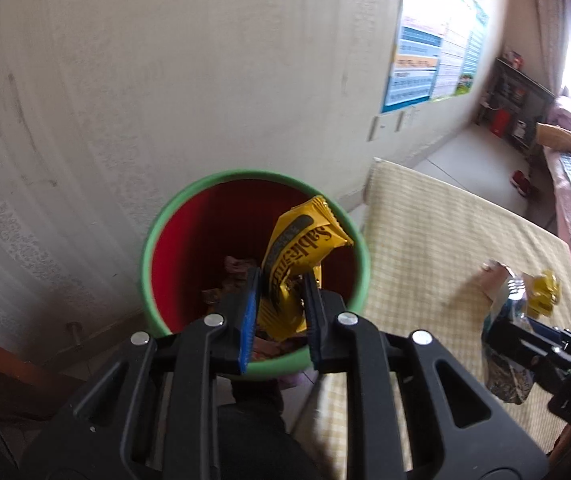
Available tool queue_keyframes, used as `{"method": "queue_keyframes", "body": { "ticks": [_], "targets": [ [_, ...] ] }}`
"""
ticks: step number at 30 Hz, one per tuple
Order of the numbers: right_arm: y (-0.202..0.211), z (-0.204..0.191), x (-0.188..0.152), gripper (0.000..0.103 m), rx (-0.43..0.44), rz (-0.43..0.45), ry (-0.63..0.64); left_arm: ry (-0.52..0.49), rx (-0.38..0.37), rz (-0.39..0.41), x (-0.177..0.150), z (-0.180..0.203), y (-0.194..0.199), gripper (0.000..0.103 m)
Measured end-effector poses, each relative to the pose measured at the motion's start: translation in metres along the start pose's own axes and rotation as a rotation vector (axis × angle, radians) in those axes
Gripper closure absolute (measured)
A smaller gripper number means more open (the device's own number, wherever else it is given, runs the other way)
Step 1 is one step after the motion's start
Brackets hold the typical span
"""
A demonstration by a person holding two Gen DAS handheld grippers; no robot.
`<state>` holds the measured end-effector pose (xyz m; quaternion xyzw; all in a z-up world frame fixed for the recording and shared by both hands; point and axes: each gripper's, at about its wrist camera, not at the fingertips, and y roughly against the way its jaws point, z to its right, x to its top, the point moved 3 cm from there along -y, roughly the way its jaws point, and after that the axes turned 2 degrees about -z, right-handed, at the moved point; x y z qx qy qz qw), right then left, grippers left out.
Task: Collect trash
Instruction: 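Open both grippers over the red bin to drop the wrappers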
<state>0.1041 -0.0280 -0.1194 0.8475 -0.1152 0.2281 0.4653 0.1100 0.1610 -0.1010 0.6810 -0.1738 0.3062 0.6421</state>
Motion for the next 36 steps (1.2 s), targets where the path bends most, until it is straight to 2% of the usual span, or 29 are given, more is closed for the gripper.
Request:
{"method": "queue_keyframes", "body": {
  "ticks": [5,12,13,14,15,16,18,20,22,25,29,33,36],
  "targets": [
    [-0.034,-0.031,0.024,0.059,0.05,-0.029,0.031,0.049,0.011,-0.015,0.012,-0.026,-0.017,0.084],
    [-0.08,-0.052,0.04,0.058,0.096,-0.085,0.015,0.102,0.023,-0.052,0.019,-0.054,-0.037,0.084],
    [-0.085,-0.055,0.041,0.057,0.105,-0.088,0.014,0.113,0.029,-0.056,0.019,-0.058,-0.039,0.081],
    [-0.089,-0.058,0.042,0.054,0.117,-0.093,0.014,0.13,0.029,-0.061,0.019,-0.062,-0.04,0.068],
    [-0.091,-0.06,0.042,0.048,0.123,-0.097,0.013,0.148,0.03,-0.06,0.018,-0.065,-0.041,0.051],
    [-0.091,-0.059,0.043,0.043,0.125,-0.09,0.011,0.165,0.029,-0.05,0.017,-0.068,-0.039,0.046],
    [-0.087,-0.053,0.042,0.039,0.115,-0.073,0.001,0.153,0.038,-0.049,0.014,-0.065,-0.039,0.044],
    [-0.073,-0.034,0.04,0.038,0.08,-0.04,-0.027,0.124,0.043,-0.049,0.012,-0.059,-0.038,0.04],
    [-0.05,-0.006,0.037,0.036,0.009,0.017,-0.045,0.086,0.044,-0.038,0.009,-0.051,-0.036,0.036],
    [-0.009,0.051,0.03,0.032,-0.164,0.103,-0.059,0.049,0.015,-0.03,0.004,-0.035,-0.03,0.032],
    [0.041,0.143,0.013,0.032,-0.375,0.183,-0.227,0.031,-0.039,-0.025,0.0,-0.009,-0.023,0.03],
    [0.058,0.211,0.001,0.032,-0.442,0.204,-0.413,0.002,-0.112,-0.038,-0.006,0.023,-0.016,0.029],
    [0.044,0.24,-0.002,0.032,-0.415,0.157,-0.507,-0.035,-0.154,-0.06,-0.015,0.049,-0.013,0.029]
  ]
}}
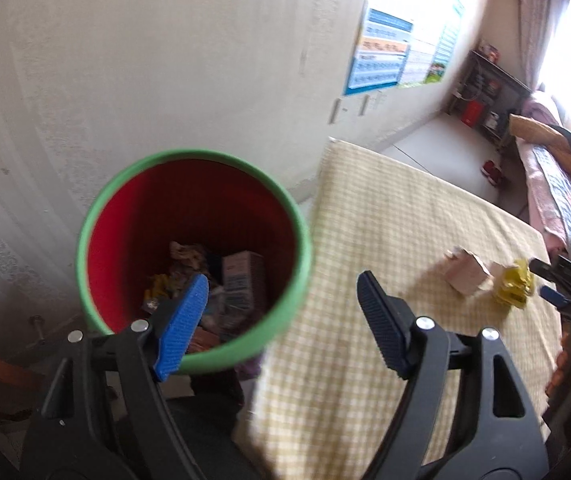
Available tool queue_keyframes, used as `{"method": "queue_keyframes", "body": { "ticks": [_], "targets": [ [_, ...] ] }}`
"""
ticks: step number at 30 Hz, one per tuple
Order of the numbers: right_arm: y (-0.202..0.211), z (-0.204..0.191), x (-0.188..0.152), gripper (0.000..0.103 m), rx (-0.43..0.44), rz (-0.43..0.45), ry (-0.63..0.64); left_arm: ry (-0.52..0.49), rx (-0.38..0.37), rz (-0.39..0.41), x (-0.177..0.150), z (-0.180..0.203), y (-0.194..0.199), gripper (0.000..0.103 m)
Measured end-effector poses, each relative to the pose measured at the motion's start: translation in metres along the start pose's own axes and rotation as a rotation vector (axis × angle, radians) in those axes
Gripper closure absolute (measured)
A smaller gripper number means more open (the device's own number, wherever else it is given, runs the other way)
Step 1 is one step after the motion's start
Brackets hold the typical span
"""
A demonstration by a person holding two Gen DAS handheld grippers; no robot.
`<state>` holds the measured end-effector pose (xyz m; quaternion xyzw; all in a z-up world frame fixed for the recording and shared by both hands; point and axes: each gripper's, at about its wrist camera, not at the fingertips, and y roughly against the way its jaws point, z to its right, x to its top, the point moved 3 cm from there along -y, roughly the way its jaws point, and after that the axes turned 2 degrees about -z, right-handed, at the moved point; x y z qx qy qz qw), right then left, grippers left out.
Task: Collect trash
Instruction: 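Open both grippers over the red bin to drop the wrappers, then grasp the yellow wrapper with the right gripper while the left gripper grasps the pink paper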
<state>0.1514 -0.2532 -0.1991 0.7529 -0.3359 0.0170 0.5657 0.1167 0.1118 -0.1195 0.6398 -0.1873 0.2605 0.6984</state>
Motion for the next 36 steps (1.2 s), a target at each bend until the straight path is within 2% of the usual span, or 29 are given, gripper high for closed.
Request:
{"method": "queue_keyframes", "body": {
  "ticks": [3,4,7,9,10,14,18,22,26,30,32,33,34,36],
  "targets": [
    [-0.018,0.005,0.002,0.033,0.026,-0.039,-0.026,-0.02,-0.023,-0.019,-0.007,0.018,0.0,0.028],
    [-0.02,0.006,0.002,0.036,0.048,-0.044,-0.034,-0.028,-0.03,-0.026,-0.009,0.025,0.0,0.028],
    [-0.015,-0.002,0.0,0.056,0.099,-0.061,-0.006,-0.049,-0.047,-0.041,-0.014,0.047,-0.004,0.028],
    [-0.004,-0.002,0.002,0.064,0.141,-0.073,0.016,-0.062,-0.069,-0.049,-0.015,0.062,-0.008,0.028],
    [-0.001,-0.001,0.0,0.077,0.169,-0.082,0.012,-0.066,-0.081,-0.051,-0.015,0.07,-0.01,0.028],
    [0.03,0.016,-0.01,0.077,0.246,-0.07,-0.021,-0.1,-0.137,-0.071,-0.012,0.11,-0.029,0.028],
    [0.064,0.033,-0.029,0.077,0.27,-0.058,-0.02,-0.138,-0.172,-0.105,-0.002,0.148,-0.057,0.029],
    [0.088,0.048,-0.049,0.077,0.258,-0.065,-0.001,-0.22,-0.177,-0.174,-0.006,0.18,-0.08,0.029],
    [0.087,0.059,-0.065,0.076,0.236,-0.11,0.031,-0.307,-0.167,-0.196,-0.02,0.198,-0.09,0.029],
    [0.076,0.058,-0.072,0.074,0.258,-0.152,0.025,-0.365,-0.15,-0.237,-0.03,0.206,-0.104,0.029],
    [0.074,0.056,-0.074,0.066,0.262,-0.157,0.031,-0.402,-0.138,-0.268,-0.036,0.21,-0.113,0.033],
    [0.074,0.055,-0.074,0.057,0.261,-0.156,0.034,-0.412,-0.132,-0.282,-0.039,0.21,-0.117,0.041],
    [0.074,0.055,-0.075,0.051,0.259,-0.153,0.036,-0.413,-0.131,-0.287,-0.039,0.21,-0.119,0.04],
    [0.073,0.055,-0.077,0.047,0.262,-0.154,0.038,-0.401,-0.132,-0.276,-0.038,0.208,-0.118,0.042]
  ]
}}
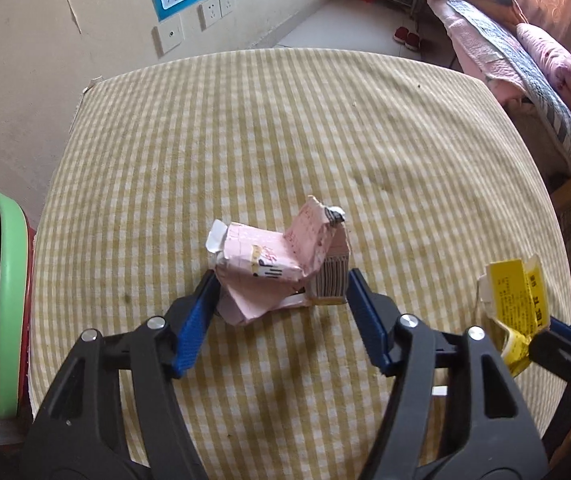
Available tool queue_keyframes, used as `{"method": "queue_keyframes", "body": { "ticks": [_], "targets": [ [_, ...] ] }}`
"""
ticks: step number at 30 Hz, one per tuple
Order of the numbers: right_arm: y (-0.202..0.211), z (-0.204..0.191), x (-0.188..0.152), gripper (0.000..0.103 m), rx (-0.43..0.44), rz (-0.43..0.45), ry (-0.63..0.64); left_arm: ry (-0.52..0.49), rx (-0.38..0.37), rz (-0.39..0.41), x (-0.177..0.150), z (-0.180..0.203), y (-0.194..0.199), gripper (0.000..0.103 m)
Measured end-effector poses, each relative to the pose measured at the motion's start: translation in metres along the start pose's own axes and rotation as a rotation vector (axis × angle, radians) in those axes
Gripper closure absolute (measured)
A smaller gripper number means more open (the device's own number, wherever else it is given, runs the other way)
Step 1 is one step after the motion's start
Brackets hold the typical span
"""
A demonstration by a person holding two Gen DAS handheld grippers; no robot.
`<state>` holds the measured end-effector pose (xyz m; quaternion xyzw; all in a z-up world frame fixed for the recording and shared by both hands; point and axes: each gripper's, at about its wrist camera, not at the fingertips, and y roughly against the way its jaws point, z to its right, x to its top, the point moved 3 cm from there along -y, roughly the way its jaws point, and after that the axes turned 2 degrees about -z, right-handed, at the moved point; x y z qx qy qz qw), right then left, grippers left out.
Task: Collect trash
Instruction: 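Grasp the yellow wrapper with the right gripper while the left gripper grasps the pink paper, then carry the yellow wrapper and pink paper over the red bin with both grippers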
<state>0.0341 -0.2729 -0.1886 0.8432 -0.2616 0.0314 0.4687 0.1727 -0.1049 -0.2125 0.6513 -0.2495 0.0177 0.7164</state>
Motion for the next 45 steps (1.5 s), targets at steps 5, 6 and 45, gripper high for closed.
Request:
{"method": "queue_keyframes", "body": {
  "ticks": [5,6,45],
  "targets": [
    [-0.007,-0.002,-0.005,0.034,0.034,0.003,-0.027,0.022,-0.001,0.032,-0.002,-0.002,0.014,0.047],
    [-0.009,-0.004,-0.005,0.032,0.033,0.007,-0.024,0.033,-0.004,0.042,-0.004,-0.003,0.018,0.047],
    [-0.023,-0.04,-0.003,0.066,-0.098,0.008,-0.005,0.202,0.04,0.311,-0.066,-0.063,0.16,0.046]
  ]
}}
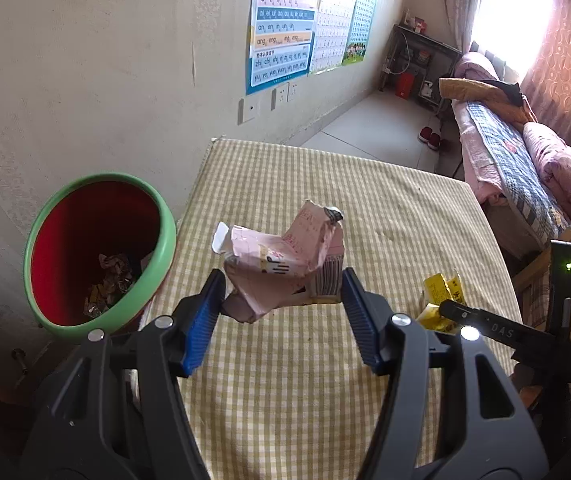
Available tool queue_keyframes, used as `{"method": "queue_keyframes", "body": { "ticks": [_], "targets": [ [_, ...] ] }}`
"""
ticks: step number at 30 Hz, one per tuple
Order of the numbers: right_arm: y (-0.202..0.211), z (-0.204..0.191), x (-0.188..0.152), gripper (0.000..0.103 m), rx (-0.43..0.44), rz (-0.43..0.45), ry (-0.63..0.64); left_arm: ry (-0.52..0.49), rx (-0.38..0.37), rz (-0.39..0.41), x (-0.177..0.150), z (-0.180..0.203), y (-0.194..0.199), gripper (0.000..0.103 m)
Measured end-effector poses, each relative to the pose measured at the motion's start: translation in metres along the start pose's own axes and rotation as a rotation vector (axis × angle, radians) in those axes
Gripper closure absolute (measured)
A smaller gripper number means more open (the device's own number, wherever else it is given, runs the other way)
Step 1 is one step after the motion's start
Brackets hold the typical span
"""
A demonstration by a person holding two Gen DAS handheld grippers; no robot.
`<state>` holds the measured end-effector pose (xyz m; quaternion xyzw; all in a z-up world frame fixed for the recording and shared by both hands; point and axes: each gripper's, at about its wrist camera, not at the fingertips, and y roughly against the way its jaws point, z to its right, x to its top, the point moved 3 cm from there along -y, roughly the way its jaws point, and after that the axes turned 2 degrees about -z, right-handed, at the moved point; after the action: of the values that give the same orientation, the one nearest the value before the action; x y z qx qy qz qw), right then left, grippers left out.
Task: Collect trash
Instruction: 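Carry the yellow wrapper and pink paper over the red bin with both grippers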
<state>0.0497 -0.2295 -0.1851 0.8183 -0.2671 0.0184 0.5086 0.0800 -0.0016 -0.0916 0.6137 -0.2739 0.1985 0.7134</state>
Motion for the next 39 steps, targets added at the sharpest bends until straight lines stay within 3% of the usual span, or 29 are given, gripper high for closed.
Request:
{"method": "queue_keyframes", "body": {
  "ticks": [3,23,39],
  "targets": [
    [0.003,-0.014,-0.001,0.08,0.035,-0.008,0.034,0.015,0.001,0.013,0.001,-0.006,0.004,0.046],
    [0.036,-0.128,-0.008,0.08,0.191,0.045,0.259,0.122,0.074,0.068,0.005,-0.067,0.019,0.046],
    [0.01,-0.205,-0.013,0.08,0.231,0.017,0.423,0.208,0.131,0.074,0.002,-0.122,0.02,0.046]
  ]
}}
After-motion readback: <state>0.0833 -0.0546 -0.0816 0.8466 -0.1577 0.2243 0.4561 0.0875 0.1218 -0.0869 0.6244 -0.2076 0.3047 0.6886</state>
